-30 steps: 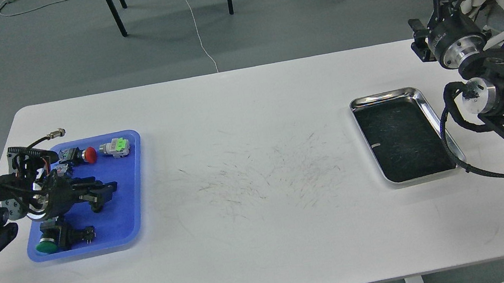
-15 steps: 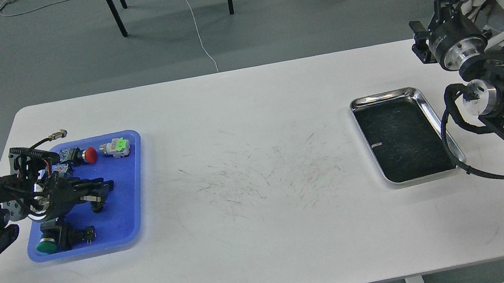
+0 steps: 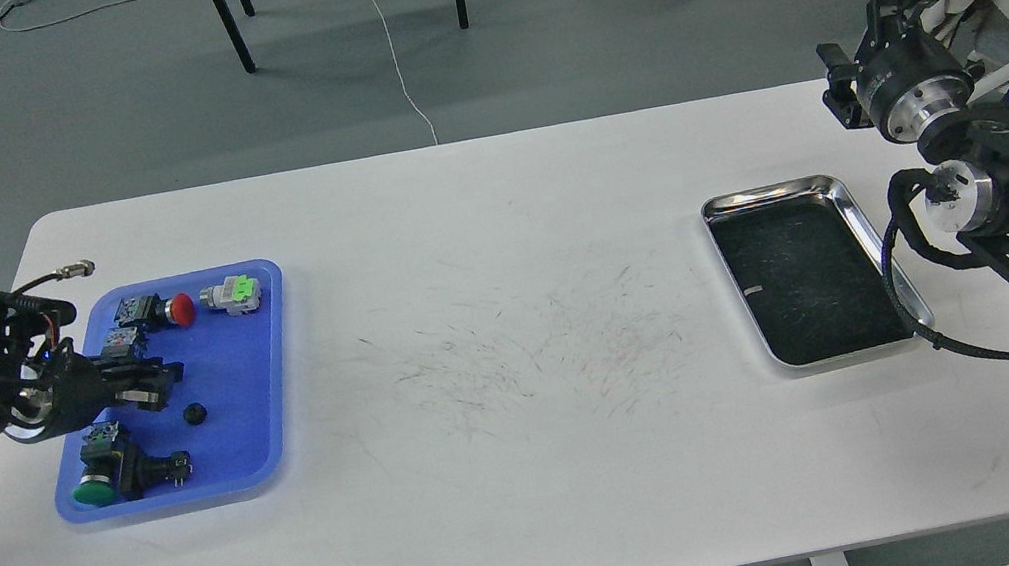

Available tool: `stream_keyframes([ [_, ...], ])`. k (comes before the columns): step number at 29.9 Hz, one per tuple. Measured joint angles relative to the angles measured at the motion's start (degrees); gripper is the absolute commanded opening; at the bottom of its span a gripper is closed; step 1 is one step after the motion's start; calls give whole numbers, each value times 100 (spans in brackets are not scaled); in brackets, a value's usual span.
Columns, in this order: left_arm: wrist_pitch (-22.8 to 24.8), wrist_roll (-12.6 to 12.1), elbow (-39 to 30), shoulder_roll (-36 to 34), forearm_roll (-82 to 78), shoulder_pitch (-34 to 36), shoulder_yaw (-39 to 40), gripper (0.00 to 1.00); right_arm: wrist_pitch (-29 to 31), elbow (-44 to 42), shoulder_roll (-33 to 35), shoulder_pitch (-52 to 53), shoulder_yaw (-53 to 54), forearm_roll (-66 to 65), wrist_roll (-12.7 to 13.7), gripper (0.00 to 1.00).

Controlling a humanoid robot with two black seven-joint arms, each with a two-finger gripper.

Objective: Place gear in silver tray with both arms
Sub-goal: 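Close the left gripper on the black gear and lift it, then carry the gear toward the table center and release it there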

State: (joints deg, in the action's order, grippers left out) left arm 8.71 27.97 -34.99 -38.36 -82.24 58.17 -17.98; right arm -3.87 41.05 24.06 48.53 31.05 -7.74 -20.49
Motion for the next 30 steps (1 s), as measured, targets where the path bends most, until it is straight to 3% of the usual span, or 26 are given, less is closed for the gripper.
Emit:
stream_keyframes([
  [12, 191, 2, -477, 147, 219, 1130, 82, 5, 1, 0, 3, 16, -126, 1, -17, 99],
  [22, 184, 4, -737, 1532, 188, 1636, 56, 3, 1, 1, 27, 100, -127, 4, -17, 99],
  [30, 184, 3, -316, 2963, 189, 1543, -1, 2, 1, -24, 105, 215, -136, 0, 14, 99],
])
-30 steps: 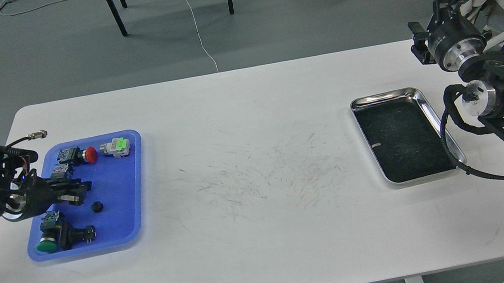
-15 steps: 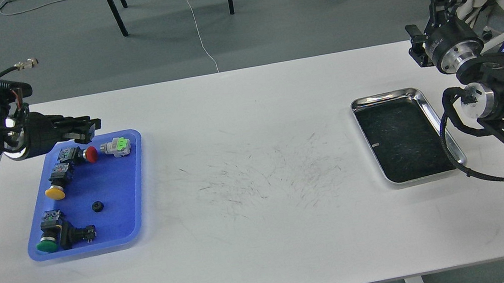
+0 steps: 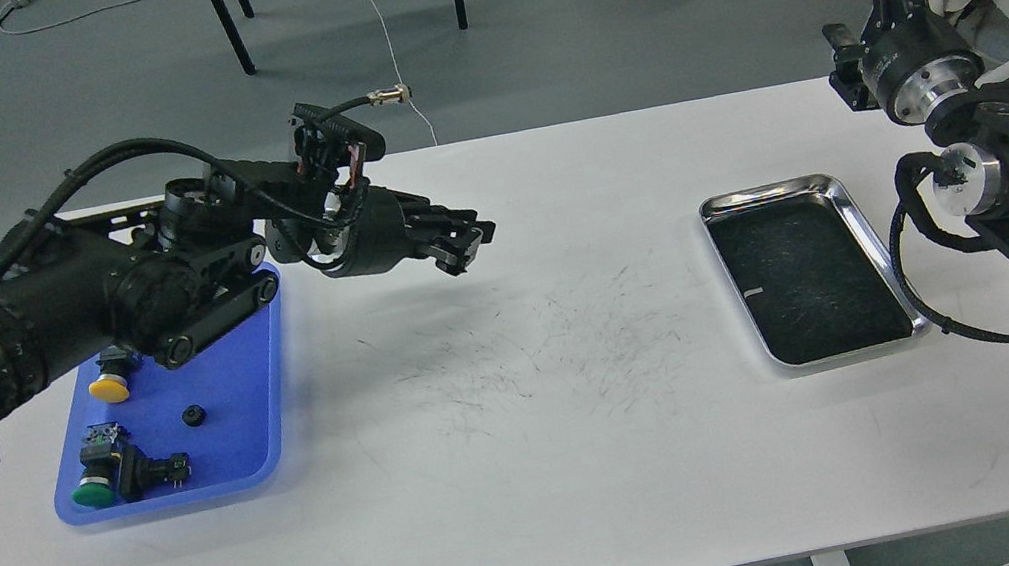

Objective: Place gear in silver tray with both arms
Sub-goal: 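Carry the gear toward the table center and release it there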

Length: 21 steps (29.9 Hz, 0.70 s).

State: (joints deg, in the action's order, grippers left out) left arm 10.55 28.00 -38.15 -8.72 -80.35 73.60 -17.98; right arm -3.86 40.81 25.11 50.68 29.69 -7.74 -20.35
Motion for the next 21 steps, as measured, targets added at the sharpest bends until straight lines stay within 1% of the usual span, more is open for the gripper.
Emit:
stream_keyframes([
  [4, 0, 2, 388, 679, 7, -235, -4, 2, 0, -3, 16, 3, -6, 0, 4, 99],
  [6, -4, 2, 621, 815, 16, -349, -2, 2, 3, -3, 61, 3, -9, 0, 9, 99],
  [9, -8, -1, 990, 861, 15, -523, -2, 2, 8, -5, 112, 3, -14, 0, 12, 99],
  [14, -8, -1, 1315, 871, 25, -619, 22, 2, 6, -12, 124, 13, -16, 0, 15, 99],
  [21, -146, -1, 1329, 872, 90, -770, 115, 2, -1, -30, 124, 10, -179, 0, 16, 99],
])
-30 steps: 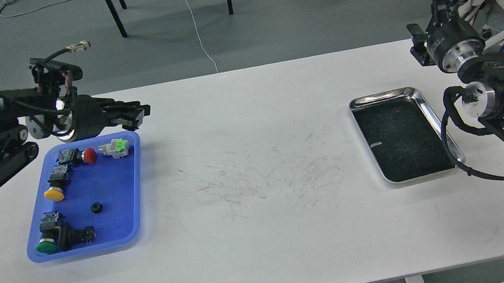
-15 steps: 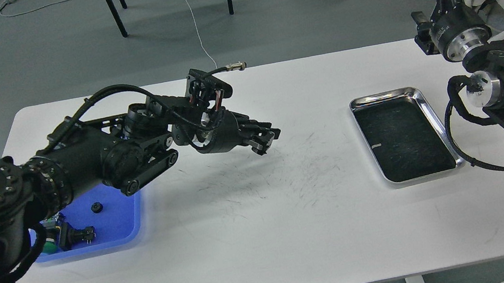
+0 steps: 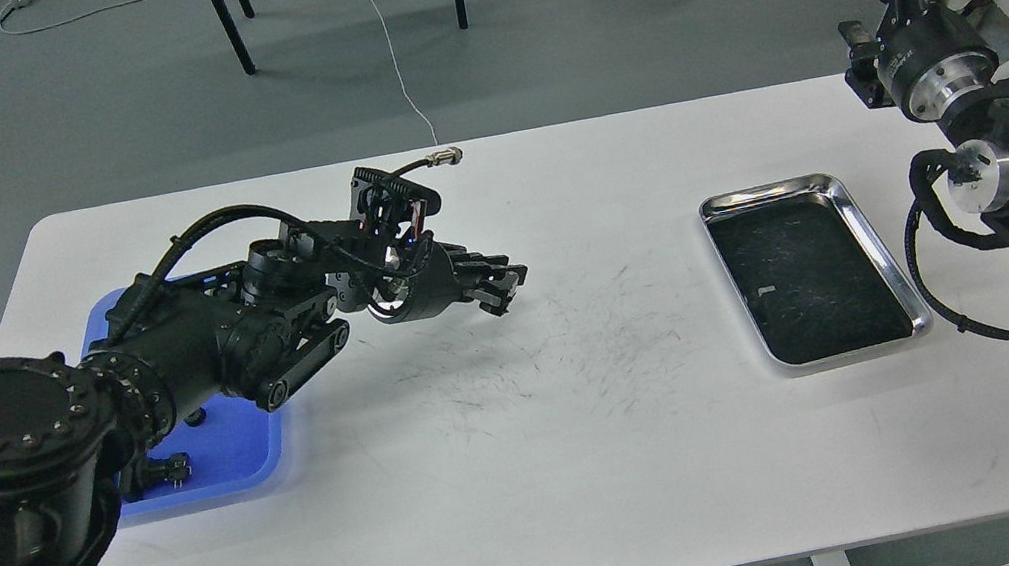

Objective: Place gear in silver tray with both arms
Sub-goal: 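Carry the gear toward the table center and release it there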

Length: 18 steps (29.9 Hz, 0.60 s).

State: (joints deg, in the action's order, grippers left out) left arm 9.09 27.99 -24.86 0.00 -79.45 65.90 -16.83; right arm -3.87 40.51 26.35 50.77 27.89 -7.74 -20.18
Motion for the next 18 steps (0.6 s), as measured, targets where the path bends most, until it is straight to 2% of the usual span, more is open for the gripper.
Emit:
stream_keyframes([
  [10, -686, 2, -870, 1, 452, -26, 187, 2, 0, -10, 0, 22, -34, -4, -3, 99],
  [18, -973, 2, -1432, 0, 460, -312, 288, 2, 9, 12, 7, 13, -104, 0, -4, 99],
])
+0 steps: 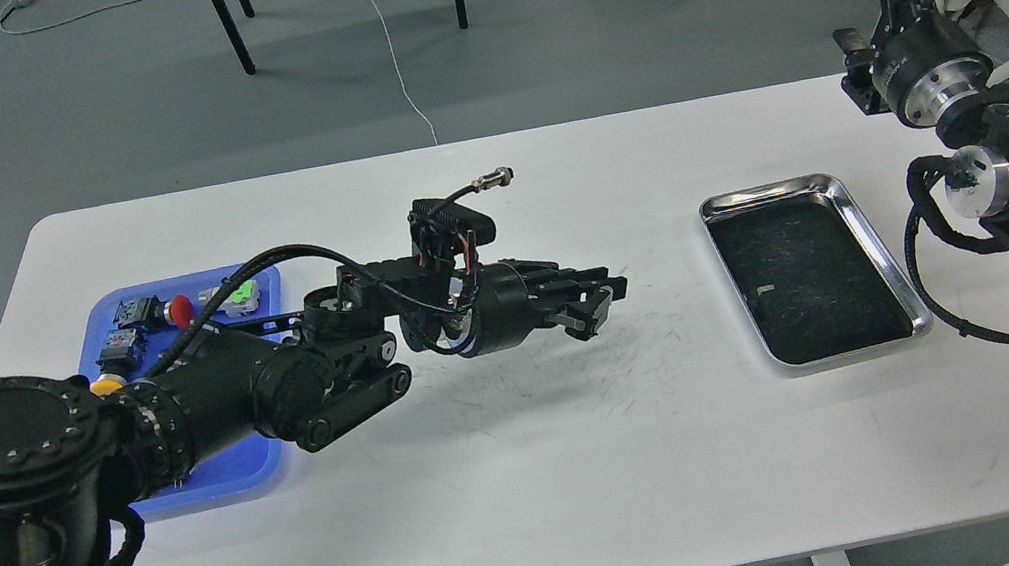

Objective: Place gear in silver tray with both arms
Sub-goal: 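Carry the gear toward the table center and release it there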

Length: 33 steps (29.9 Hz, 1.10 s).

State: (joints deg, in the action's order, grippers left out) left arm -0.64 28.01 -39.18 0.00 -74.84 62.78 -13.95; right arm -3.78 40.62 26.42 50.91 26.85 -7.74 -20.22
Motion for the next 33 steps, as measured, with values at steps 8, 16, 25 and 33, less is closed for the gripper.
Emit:
stream_keyframes([
  [8, -227, 0, -83, -1, -10, -319, 15, 2, -2, -1, 3, 36, -14, 0, 2, 99],
  [16, -390, 0, -242, -1, 6, -438, 56, 3, -8, -12, -1, 212, -29, 0, 29, 99],
  [25, -415, 0, -257, -1, -8, -597, 66, 6, -24, -3, 37, 311, -254, -8, 36, 99],
  [33, -435, 0, -257, -1, 34, -637, 113, 13, -35, 41, 148, 319, -269, 0, 36, 99],
])
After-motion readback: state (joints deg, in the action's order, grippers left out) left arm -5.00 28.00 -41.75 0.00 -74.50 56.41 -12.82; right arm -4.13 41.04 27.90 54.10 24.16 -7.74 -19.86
